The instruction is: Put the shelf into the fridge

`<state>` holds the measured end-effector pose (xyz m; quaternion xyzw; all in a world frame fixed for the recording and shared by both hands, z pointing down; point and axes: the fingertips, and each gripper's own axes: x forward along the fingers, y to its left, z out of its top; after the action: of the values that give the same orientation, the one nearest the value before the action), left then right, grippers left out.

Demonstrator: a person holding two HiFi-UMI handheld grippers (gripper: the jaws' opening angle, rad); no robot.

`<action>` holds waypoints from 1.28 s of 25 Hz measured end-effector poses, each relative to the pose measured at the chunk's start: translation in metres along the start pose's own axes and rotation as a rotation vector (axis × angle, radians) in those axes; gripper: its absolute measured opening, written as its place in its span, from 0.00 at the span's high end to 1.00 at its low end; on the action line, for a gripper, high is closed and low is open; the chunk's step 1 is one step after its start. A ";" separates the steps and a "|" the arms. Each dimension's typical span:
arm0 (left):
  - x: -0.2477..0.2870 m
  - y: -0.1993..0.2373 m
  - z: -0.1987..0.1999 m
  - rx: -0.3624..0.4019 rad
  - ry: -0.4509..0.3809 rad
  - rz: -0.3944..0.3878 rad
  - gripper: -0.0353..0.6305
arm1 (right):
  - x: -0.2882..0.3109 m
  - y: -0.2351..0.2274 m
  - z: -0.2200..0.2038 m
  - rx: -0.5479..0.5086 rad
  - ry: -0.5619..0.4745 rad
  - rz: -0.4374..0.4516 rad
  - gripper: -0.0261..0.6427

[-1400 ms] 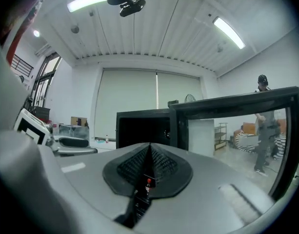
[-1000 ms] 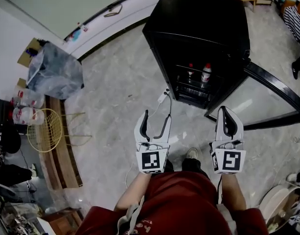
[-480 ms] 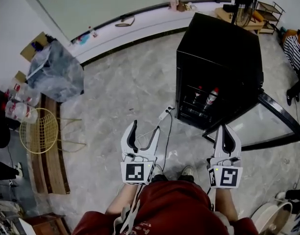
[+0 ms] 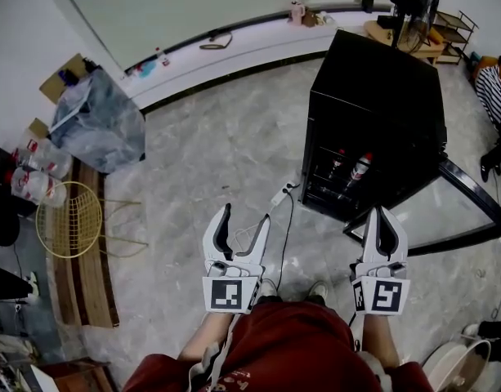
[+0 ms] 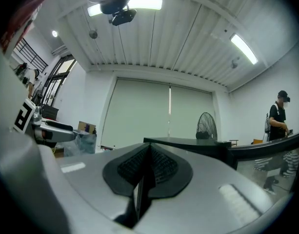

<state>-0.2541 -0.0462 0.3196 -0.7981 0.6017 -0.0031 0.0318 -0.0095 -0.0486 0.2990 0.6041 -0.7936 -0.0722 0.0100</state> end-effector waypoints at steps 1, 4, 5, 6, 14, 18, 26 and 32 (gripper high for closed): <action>0.000 0.000 -0.001 0.000 0.000 0.000 0.48 | 0.000 0.001 -0.001 0.000 0.000 -0.001 0.96; 0.000 0.000 -0.002 0.006 0.006 0.004 0.50 | 0.001 0.004 -0.003 0.001 0.002 0.002 0.96; 0.000 0.000 -0.003 0.006 0.006 0.002 0.53 | 0.001 0.005 -0.003 -0.001 0.003 0.004 0.96; 0.001 0.000 -0.003 0.005 0.006 0.001 0.56 | 0.001 0.006 -0.002 -0.003 0.004 0.004 0.96; 0.001 -0.002 -0.004 0.048 0.018 0.030 0.88 | -0.003 0.012 -0.004 -0.009 0.012 0.015 0.96; 0.002 -0.005 -0.003 0.037 0.013 0.014 0.94 | -0.004 0.016 -0.003 -0.020 0.012 0.024 0.96; 0.006 -0.007 0.001 0.035 0.004 0.017 0.94 | -0.003 0.016 -0.001 -0.016 0.029 0.050 0.96; 0.010 -0.011 -0.003 0.024 0.017 0.027 0.94 | 0.001 0.009 -0.010 0.010 0.039 0.042 0.96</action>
<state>-0.2410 -0.0533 0.3230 -0.7892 0.6128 -0.0168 0.0363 -0.0177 -0.0485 0.3098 0.5888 -0.8060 -0.0561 0.0238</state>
